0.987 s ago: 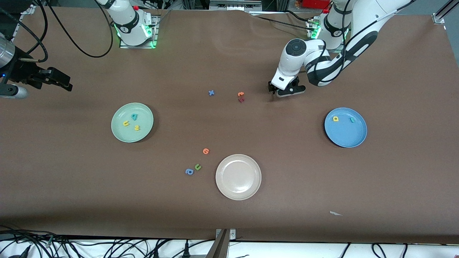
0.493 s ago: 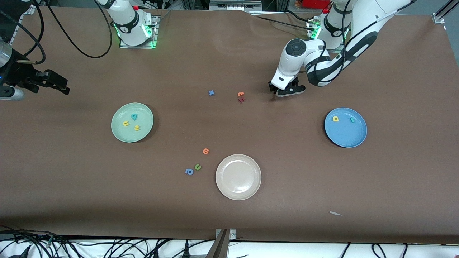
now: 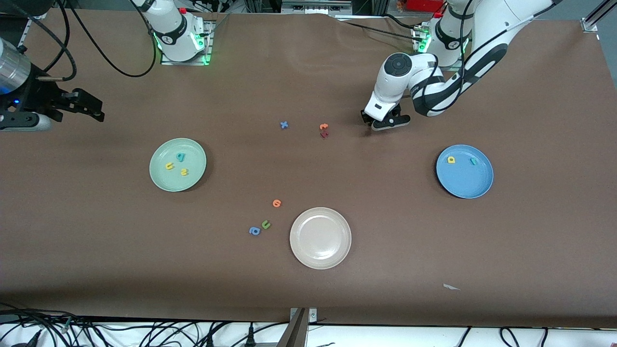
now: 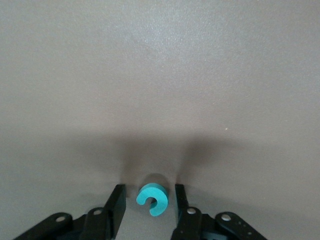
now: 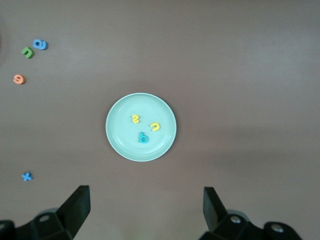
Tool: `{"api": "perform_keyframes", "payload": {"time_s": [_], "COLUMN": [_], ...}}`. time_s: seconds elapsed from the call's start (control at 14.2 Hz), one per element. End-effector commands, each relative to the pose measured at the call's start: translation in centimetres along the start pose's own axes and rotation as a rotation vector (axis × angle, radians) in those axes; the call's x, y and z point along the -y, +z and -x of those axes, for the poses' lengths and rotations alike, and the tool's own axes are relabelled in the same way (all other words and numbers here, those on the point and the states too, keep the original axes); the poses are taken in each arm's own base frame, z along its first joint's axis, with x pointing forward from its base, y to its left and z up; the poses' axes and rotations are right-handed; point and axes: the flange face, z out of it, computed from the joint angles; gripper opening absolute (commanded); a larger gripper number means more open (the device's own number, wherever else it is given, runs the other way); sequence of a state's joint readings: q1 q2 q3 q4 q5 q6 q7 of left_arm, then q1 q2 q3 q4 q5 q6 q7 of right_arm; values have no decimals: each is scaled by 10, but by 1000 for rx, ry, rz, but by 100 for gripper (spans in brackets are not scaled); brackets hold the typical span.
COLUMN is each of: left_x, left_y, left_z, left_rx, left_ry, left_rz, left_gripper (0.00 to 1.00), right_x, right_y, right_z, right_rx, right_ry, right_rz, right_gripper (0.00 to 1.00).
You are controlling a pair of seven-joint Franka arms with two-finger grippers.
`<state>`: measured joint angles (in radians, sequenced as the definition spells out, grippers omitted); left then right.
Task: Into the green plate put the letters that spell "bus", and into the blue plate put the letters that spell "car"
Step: 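Carry the teal c to the blue plate and release it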
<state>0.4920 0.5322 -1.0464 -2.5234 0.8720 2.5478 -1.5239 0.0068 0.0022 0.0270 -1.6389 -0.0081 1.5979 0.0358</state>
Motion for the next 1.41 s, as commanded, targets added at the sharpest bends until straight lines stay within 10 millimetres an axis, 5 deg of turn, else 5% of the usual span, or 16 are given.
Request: {"api": "perform_keyframes", "payload": {"time_s": [0.0, 0.63, 0.92, 1.06, 1.34], "left_x": [-1, -1, 5, 11, 57], "left_y": [-1, -2, -8, -16, -31], "left_z": [-1, -5, -22, -46, -109], "left_rx": [-11, -15, -27, -46, -76], "left_ry": [1, -3, -36, -41, -42], "left_rz": [-3, 1, 13, 24, 20], "left_gripper": [42, 0, 0, 0, 0], "right_x": [-5, -5, -5, -5, -5], "right_y": [-7, -6, -6, -6, -6], "right_z": [3, 3, 4, 4, 4], "right_rx": [1, 6, 6, 6, 6], "right_ry": [-5, 1, 1, 1, 0], "right_rz": [3, 3, 3, 3, 3], "right_gripper": [100, 100, 100, 100, 100]}}
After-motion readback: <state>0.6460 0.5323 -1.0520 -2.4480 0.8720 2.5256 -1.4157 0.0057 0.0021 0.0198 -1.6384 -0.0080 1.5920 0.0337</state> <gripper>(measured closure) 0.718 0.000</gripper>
